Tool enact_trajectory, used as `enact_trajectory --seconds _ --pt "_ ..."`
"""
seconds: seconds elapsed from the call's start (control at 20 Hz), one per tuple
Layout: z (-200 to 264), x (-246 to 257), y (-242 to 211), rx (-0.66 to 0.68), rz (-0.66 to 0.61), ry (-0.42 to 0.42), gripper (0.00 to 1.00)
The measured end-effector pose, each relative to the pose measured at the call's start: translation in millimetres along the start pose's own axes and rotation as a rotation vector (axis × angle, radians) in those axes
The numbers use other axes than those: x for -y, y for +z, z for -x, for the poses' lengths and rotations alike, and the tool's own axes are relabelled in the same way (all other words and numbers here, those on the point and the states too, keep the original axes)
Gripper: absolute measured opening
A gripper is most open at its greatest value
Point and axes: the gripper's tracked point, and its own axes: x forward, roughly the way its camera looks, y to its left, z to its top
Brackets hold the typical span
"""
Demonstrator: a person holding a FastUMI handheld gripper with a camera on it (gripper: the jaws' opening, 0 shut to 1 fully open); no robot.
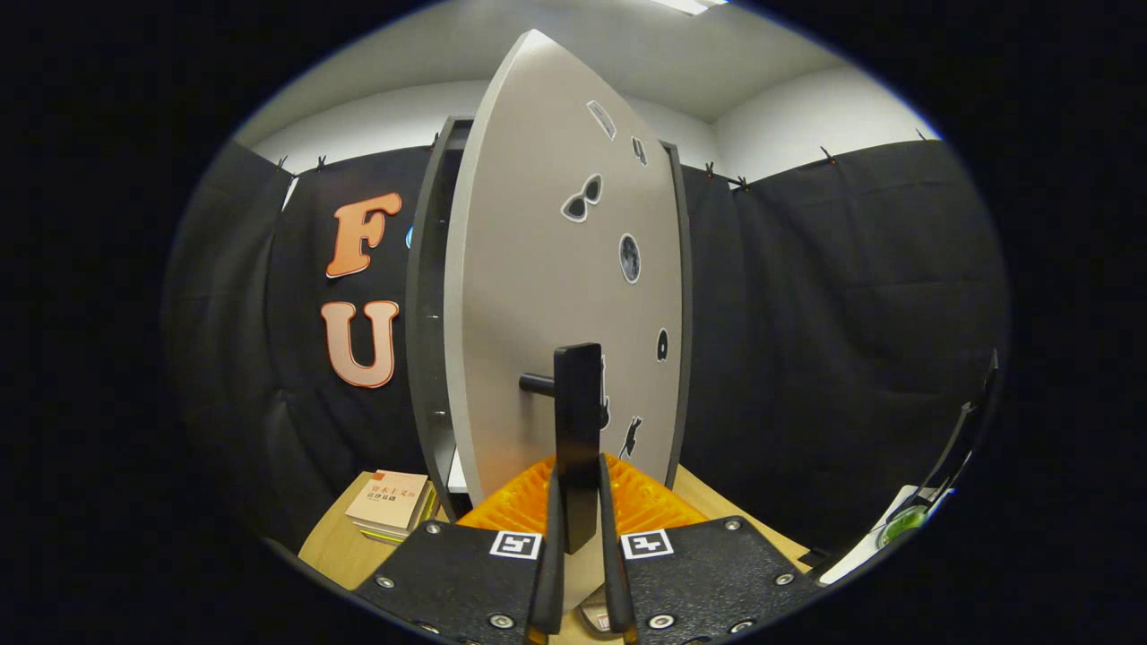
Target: Open the shoe cabinet door, grab the shoes and put them into the shoe cabinet, then close the shoe cabinet door.
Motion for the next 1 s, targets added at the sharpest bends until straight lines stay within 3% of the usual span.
enact_trajectory --seconds 0.3,0.75,1.0 --pt "0.8 21.0 -2.9 -0.001 -0.031 0.056 0.17" --pt "7.0 88.3 -10.7 0.008 -0.041 0.052 0.15" --pt "6.7 115.6 -31.2 -0.039 -0.089 0.090 0.14"
